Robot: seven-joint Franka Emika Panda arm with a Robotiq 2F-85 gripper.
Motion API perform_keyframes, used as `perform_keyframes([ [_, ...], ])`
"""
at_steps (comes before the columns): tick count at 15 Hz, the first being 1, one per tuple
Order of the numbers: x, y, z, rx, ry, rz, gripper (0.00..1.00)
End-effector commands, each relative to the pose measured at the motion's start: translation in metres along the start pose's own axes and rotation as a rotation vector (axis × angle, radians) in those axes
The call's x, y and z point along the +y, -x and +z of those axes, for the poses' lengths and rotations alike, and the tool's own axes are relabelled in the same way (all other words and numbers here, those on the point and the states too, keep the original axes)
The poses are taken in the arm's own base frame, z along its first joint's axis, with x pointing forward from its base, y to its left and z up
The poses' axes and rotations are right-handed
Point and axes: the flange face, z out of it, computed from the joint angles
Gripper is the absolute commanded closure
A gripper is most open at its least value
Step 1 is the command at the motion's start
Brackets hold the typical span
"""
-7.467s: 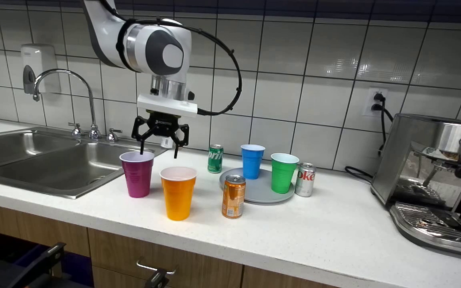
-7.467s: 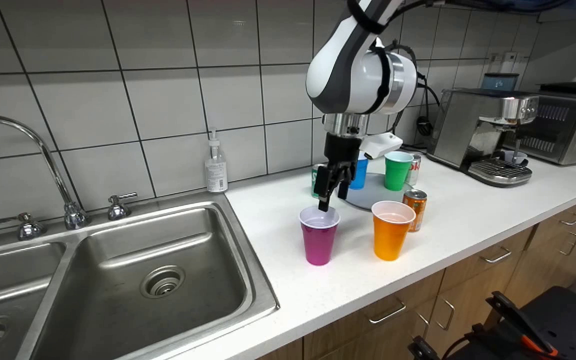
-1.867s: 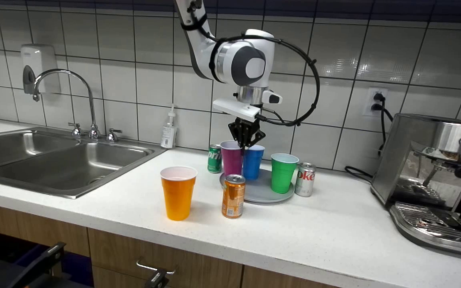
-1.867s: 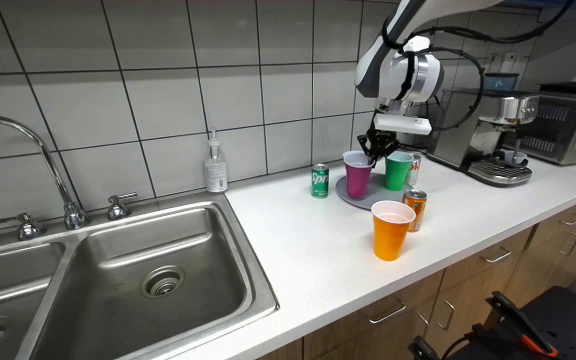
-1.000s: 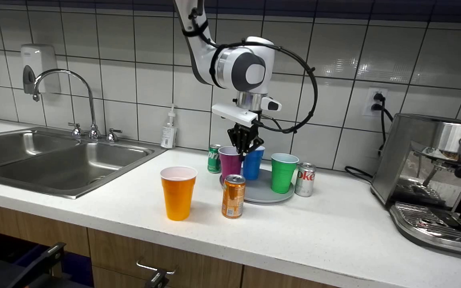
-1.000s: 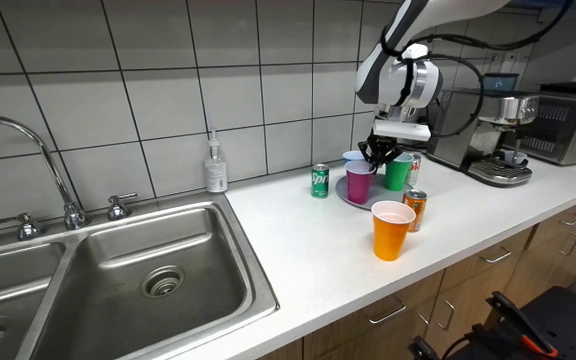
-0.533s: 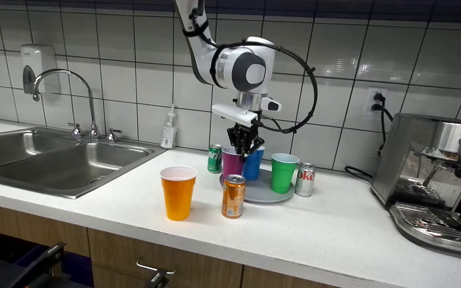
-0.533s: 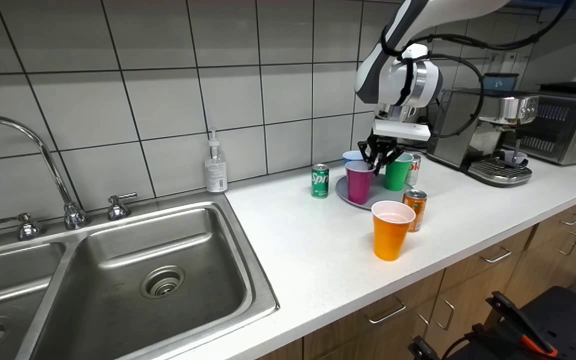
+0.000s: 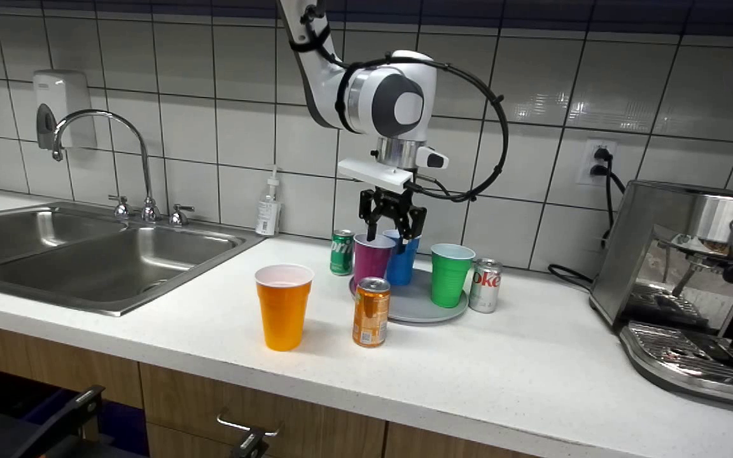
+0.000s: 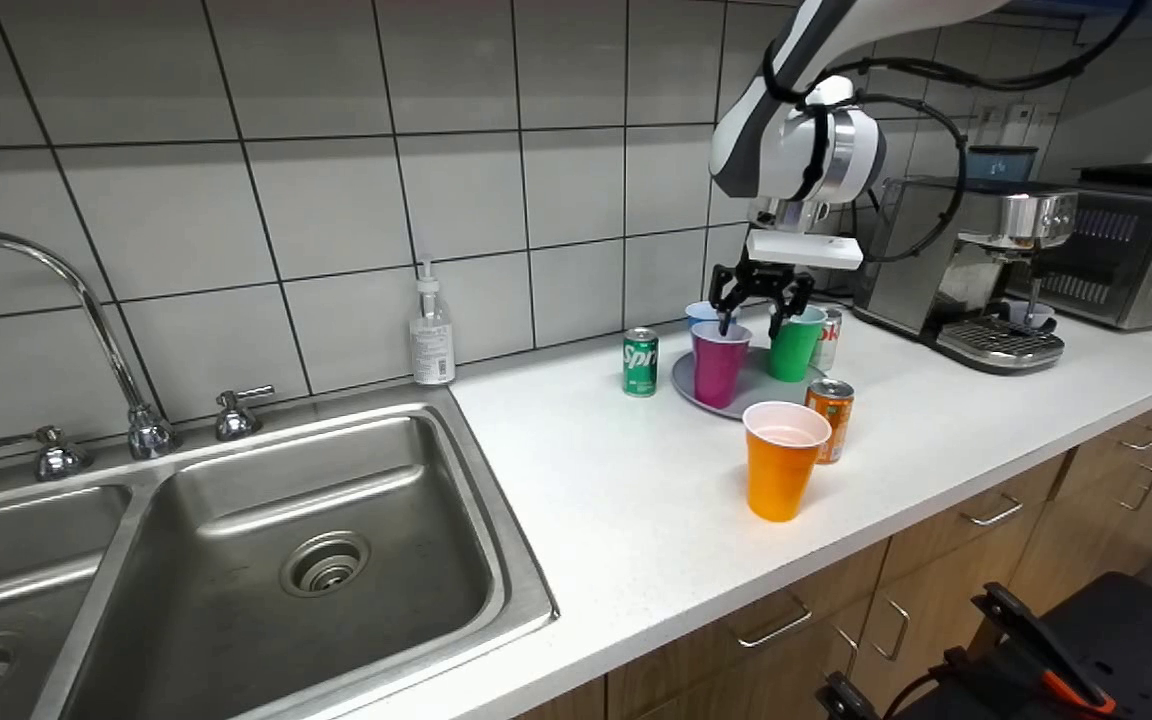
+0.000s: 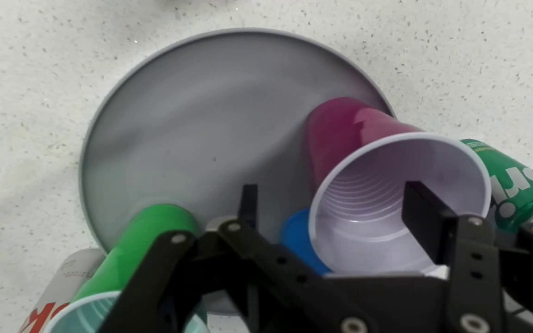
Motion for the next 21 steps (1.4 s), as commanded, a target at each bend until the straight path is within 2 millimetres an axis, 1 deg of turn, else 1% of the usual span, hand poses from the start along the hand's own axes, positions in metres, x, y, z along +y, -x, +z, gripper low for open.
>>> perform_keyframes([
  [1,-0.002,0.008,-0.032,0.005,0.006,-0.068,0.00],
  [5,-0.010,0.027,-0.054,0.023,0.017,-0.185,0.00],
  [9,-0.022,0.053,-0.067,0.018,0.019,-0.289,0.00],
  [15,-0.052,0.105,-0.070,-0.031,0.019,-0.465,0.00],
  [17,-0.062,0.123,-0.067,-0.053,0.023,-0.513,0.00],
  [21,-0.077,0.149,-0.059,-0.081,0.047,-0.586,0.00],
])
